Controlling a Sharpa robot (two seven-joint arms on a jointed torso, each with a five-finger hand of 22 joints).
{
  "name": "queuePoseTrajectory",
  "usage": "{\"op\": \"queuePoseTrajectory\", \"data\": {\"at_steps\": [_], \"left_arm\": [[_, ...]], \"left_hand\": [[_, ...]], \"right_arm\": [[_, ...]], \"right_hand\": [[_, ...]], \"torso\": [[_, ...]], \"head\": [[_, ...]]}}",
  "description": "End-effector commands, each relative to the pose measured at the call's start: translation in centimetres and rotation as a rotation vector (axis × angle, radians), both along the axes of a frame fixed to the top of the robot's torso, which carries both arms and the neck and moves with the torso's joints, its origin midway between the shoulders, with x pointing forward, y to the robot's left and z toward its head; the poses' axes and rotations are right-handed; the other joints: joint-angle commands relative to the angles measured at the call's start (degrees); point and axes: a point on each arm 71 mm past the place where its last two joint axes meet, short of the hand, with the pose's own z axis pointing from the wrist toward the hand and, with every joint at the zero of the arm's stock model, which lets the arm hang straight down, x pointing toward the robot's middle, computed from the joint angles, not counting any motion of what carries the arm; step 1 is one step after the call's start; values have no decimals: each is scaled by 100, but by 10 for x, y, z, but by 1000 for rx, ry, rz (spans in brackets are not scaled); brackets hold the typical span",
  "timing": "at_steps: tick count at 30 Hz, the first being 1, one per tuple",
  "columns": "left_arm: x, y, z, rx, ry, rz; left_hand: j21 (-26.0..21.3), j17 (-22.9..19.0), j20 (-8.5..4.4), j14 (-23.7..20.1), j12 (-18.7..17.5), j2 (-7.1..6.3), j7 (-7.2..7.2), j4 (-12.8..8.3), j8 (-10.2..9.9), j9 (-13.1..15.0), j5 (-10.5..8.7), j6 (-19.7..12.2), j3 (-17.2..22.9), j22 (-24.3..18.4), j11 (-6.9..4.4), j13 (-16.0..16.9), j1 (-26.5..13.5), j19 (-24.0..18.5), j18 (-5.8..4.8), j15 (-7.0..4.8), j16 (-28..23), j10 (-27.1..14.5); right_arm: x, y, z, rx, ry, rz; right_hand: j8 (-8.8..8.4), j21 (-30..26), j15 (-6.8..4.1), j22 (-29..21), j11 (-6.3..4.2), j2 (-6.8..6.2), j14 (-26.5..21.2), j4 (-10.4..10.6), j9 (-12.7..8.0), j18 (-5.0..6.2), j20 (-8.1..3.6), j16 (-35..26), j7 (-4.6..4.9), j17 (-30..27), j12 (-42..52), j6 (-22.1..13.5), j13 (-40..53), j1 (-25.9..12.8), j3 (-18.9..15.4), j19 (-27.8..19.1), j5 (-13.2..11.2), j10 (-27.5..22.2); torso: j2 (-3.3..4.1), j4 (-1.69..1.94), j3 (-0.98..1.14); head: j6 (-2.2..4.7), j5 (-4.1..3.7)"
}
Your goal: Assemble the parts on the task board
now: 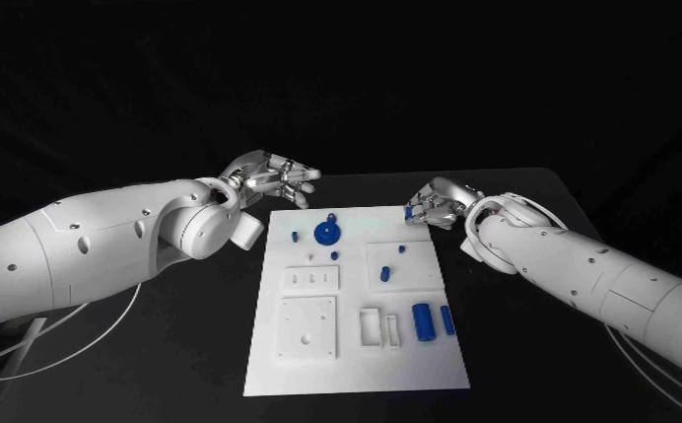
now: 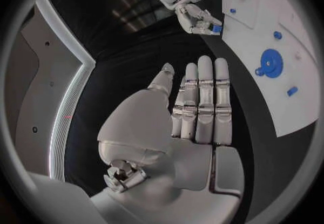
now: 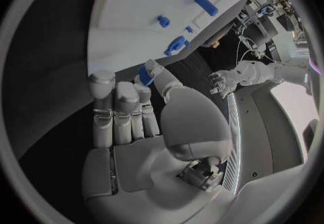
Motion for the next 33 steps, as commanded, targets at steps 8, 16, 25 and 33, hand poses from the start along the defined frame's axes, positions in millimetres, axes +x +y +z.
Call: {"op": "queuePoseTrajectory", "data": {"at_steps": [8,16,25,33], "left_arm": [[3,-6,-14,148,194,-13],[7,-17,-21,234,267,-2],[8,-36,-29,336,296,-21],[9,-47,-34,399,331,-11]], "left_hand": [[1369,751,-299,75,1001,-121,-4,111,-18,-11,-61,-261,-79,979,-179,541,-218,-50,-7,-271,1791,240],[2019,884,-378,97,1887,-208,-52,103,-15,-10,-34,-210,-10,1475,-265,1285,-296,-210,53,-367,2540,85],[2107,840,-376,83,2016,-383,-47,297,-13,-13,-139,-308,38,1548,-257,1396,-511,-231,70,-365,2698,69],[2104,817,-391,75,1994,-687,-76,716,-12,-14,-167,-245,254,1561,-261,1395,-771,-220,58,-373,2722,89]], "right_arm": [[-10,28,13,-50,24,61],[-17,55,21,-45,-12,68],[-26,79,18,-29,-9,95],[-34,96,15,-20,0,122]], "right_hand": [[19,-34,-29,471,-40,53,6,-16,42,-47,-44,8,-101,16,-15,293,12,24,-40,138,-55,18],[17,-29,-30,473,-41,33,14,-63,39,-38,-45,-1,-90,24,-24,285,17,10,82,150,-93,31],[16,-46,-32,469,-45,24,15,-59,37,-32,-47,-14,-89,19,-39,277,12,-2,105,154,-25,21],[17,-45,-32,469,-45,16,17,-55,38,-31,-47,-14,-91,21,-36,279,16,-13,106,156,-20,23]], "torso": [[-293,-70,-18],[-426,-86,17],[-492,-94,21],[-509,-113,23]], "head": [[-46,85],[-104,157],[-96,184],[-114,167]]}}
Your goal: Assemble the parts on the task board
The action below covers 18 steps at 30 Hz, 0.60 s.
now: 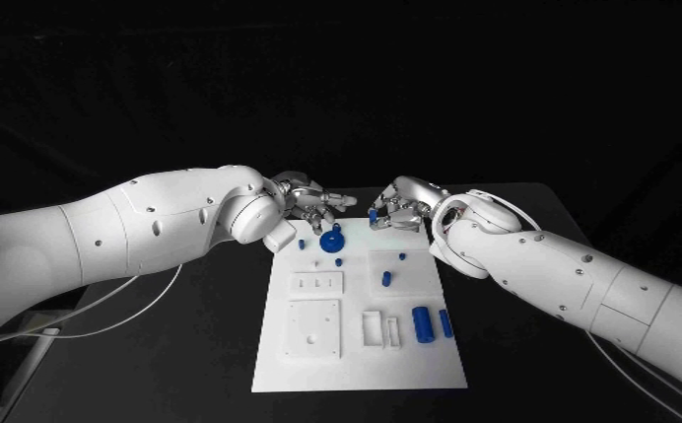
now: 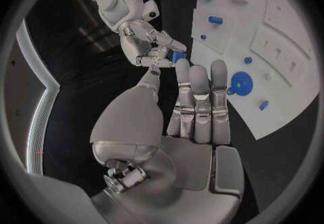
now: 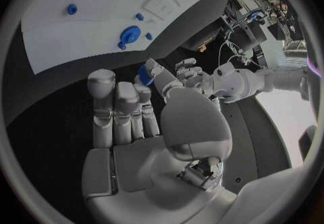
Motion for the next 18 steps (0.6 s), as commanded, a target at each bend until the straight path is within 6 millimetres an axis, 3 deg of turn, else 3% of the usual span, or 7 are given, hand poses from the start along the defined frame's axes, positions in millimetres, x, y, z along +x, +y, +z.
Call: {"op": "queuePoseTrajectory", "data": {"at_steps": [1,5,18], "left_arm": [[0,-1,-4,76,27,2],[0,-3,-5,111,32,-1],[-2,-11,-14,171,69,-33]], "left_hand": [[15,-10,4,-28,-1,-53,-26,100,-8,-6,-24,41,48,9,-2,-1,-43,-28,57,-22,18,-1],[-3,-18,-1,-27,-25,-132,-31,251,-10,-6,-25,61,111,17,-3,-3,-77,-18,52,-25,21,15],[2,-14,-4,-22,-23,-18,-36,311,-11,-6,-24,79,69,42,-2,14,-204,-9,52,-26,38,20]], "right_arm": [[-2,4,-1,-7,-5,-11],[-4,8,-1,-6,-4,-2],[-11,16,-1,8,-10,10]], "right_hand": [[22,-11,-33,469,-35,11,18,-1,34,-31,-48,-14,-89,5,-37,249,8,-20,31,156,17,-7],[22,-11,-33,469,-35,11,18,-1,34,-31,-48,-14,-89,5,-37,249,8,-20,31,156,17,-7],[22,-28,-35,466,-39,9,19,9,35,-27,-48,-31,-94,-5,-40,259,11,-32,25,161,4,-4]], "torso": [[-10,-3,3],[5,3,1],[17,6,-4]], "head": [[2,-8],[13,-18],[-10,9]]}}
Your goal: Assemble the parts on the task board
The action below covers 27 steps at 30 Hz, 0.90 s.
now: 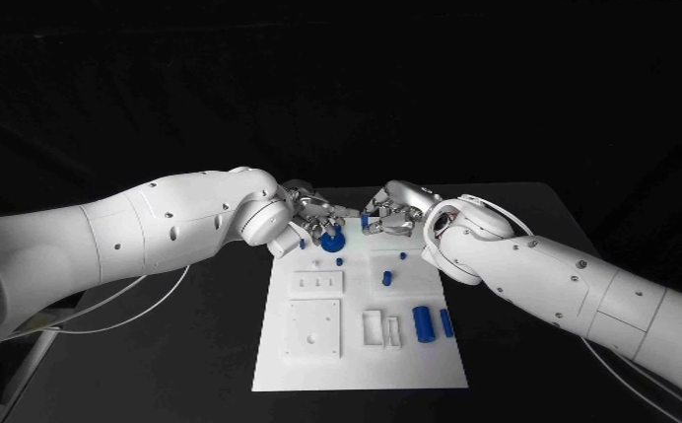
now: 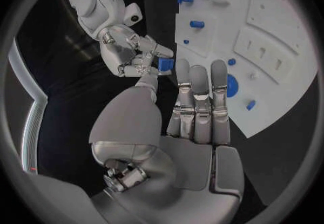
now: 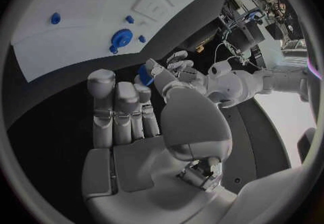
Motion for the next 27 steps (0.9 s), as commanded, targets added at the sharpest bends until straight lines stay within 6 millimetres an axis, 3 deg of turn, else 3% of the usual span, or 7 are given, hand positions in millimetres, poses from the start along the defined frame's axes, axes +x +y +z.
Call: {"op": "queuePoseTrajectory", "data": {"at_steps": [1,2,6,17,27], "left_arm": [[-1,-3,-3,39,21,-25],[-1,-4,-3,40,23,-26],[-1,-5,-4,41,24,-29],[-1,-10,-4,40,27,-44],[-2,-11,-4,37,27,-53]], "left_hand": [[1,-7,-3,-26,-25,25,7,11,-7,-4,-24,42,-18,11,-1,7,-67,-13,52,-25,11,14],[-7,-23,8,-31,-32,84,7,-49,-5,-3,-26,48,-66,17,6,8,-96,-31,54,-17,-10,0],[-12,-28,9,-36,-34,87,10,-42,-10,-5,-24,40,-83,19,6,8,-142,-35,55,-16,-16,-6],[-29,-44,13,-39,-45,115,10,-63,-10,-4,-24,45,-81,24,9,2,-172,-37,54,-13,-34,-13],[-40,-55,17,-39,-42,188,6,-157,-6,-3,-22,61,-142,41,9,2,-187,-39,56,-10,-32,-20]], "right_arm": [[-1,2,1,1,-12,-4],[-1,3,1,2,-12,-3],[-2,4,1,3,-11,0],[-3,7,1,4,-9,3],[-3,8,0,-7,-4,3]], "right_hand": [[18,-30,-36,466,-41,10,20,11,35,-27,-49,-33,-95,-5,-20,260,13,-34,24,162,4,-3],[17,-25,-35,467,-42,11,21,18,35,-28,-48,-33,-95,-5,-23,257,11,-41,19,164,6,-3],[19,-34,-36,465,-43,14,22,24,35,-27,-48,-34,-98,-5,-25,260,11,-45,13,164,4,-4],[19,-34,-36,465,-43,14,22,24,35,-27,-48,-34,-98,-5,-25,260,11,-45,13,164,4,-4],[18,-43,-37,465,-45,16,23,33,35,-27,-50,-38,-100,-7,-26,258,13,-45,-3,168,7,-3]], "torso": [[2,3,1],[4,-1,2],[7,-10,0],[13,16,1],[14,0,0]], "head": [[-5,-3],[-7,-6],[-16,-13],[0,-25],[-21,-41]]}}
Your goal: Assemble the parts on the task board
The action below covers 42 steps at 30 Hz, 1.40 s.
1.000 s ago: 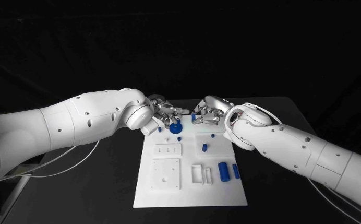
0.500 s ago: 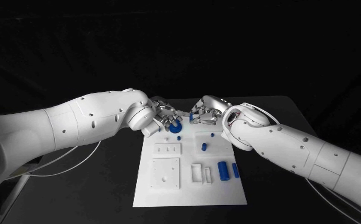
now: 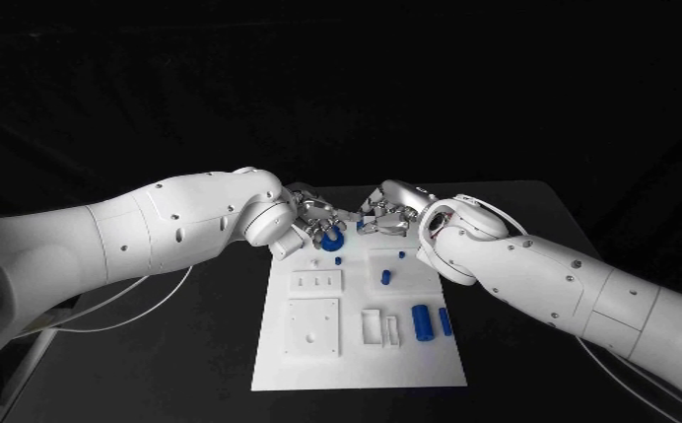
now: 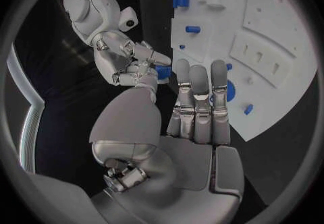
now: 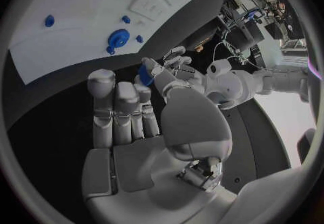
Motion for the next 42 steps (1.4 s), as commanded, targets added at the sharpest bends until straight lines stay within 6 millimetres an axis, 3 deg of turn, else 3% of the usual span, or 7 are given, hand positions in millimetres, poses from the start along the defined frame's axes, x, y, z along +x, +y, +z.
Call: {"op": "queuePoseTrajectory", "data": {"at_steps": [1,9,16,42], "left_arm": [[-1,-3,0,-1,3,-26],[-2,-6,1,-11,-3,-41],[-3,-11,1,-20,-2,-67],[-5,-19,1,-34,-2,-93]], "left_hand": [[-41,-10,15,-40,-17,50,-19,-31,-7,-4,-22,63,-14,8,7,4,-1,-38,55,-13,-31,-20],[-46,-13,8,-39,-14,117,-49,-100,-7,0,-22,202,-61,21,-5,3,9,-38,49,-21,-26,-19],[-127,-67,20,-50,-102,383,-44,-399,-9,-2,-19,217,-289,0,4,-63,121,-46,40,-9,-118,-31],[-153,-64,16,-46,-121,540,-73,-556,-7,0,-16,365,-327,11,-11,-78,194,-42,34,-15,-125,-27]], "right_arm": [[0,2,-1,-15,-1,0],[0,4,-5,-34,10,3],[-1,8,-8,-46,20,6],[-3,14,-9,-51,23,17]], "right_hand": [[15,-20,-16,465,-34,21,2,41,35,-27,-50,-38,-99,-6,-27,258,7,-18,5,168,8,9],[15,-20,-16,465,-34,21,2,41,35,-27,-50,-38,-99,-6,-27,258,7,-18,5,168,8,9],[15,-28,-17,465,-36,23,2,51,36,-30,-50,-41,-102,-6,-33,262,7,-18,-11,170,5,5],[15,-42,-19,464,-37,33,3,59,36,-31,-52,-42,-104,-3,-33,262,12,-18,-17,173,5,6]], "torso": [[2,0,-3],[7,4,0],[8,2,-2],[8,-1,2]], "head": [[-4,-19],[-8,-33],[-17,-28],[-24,-36]]}}
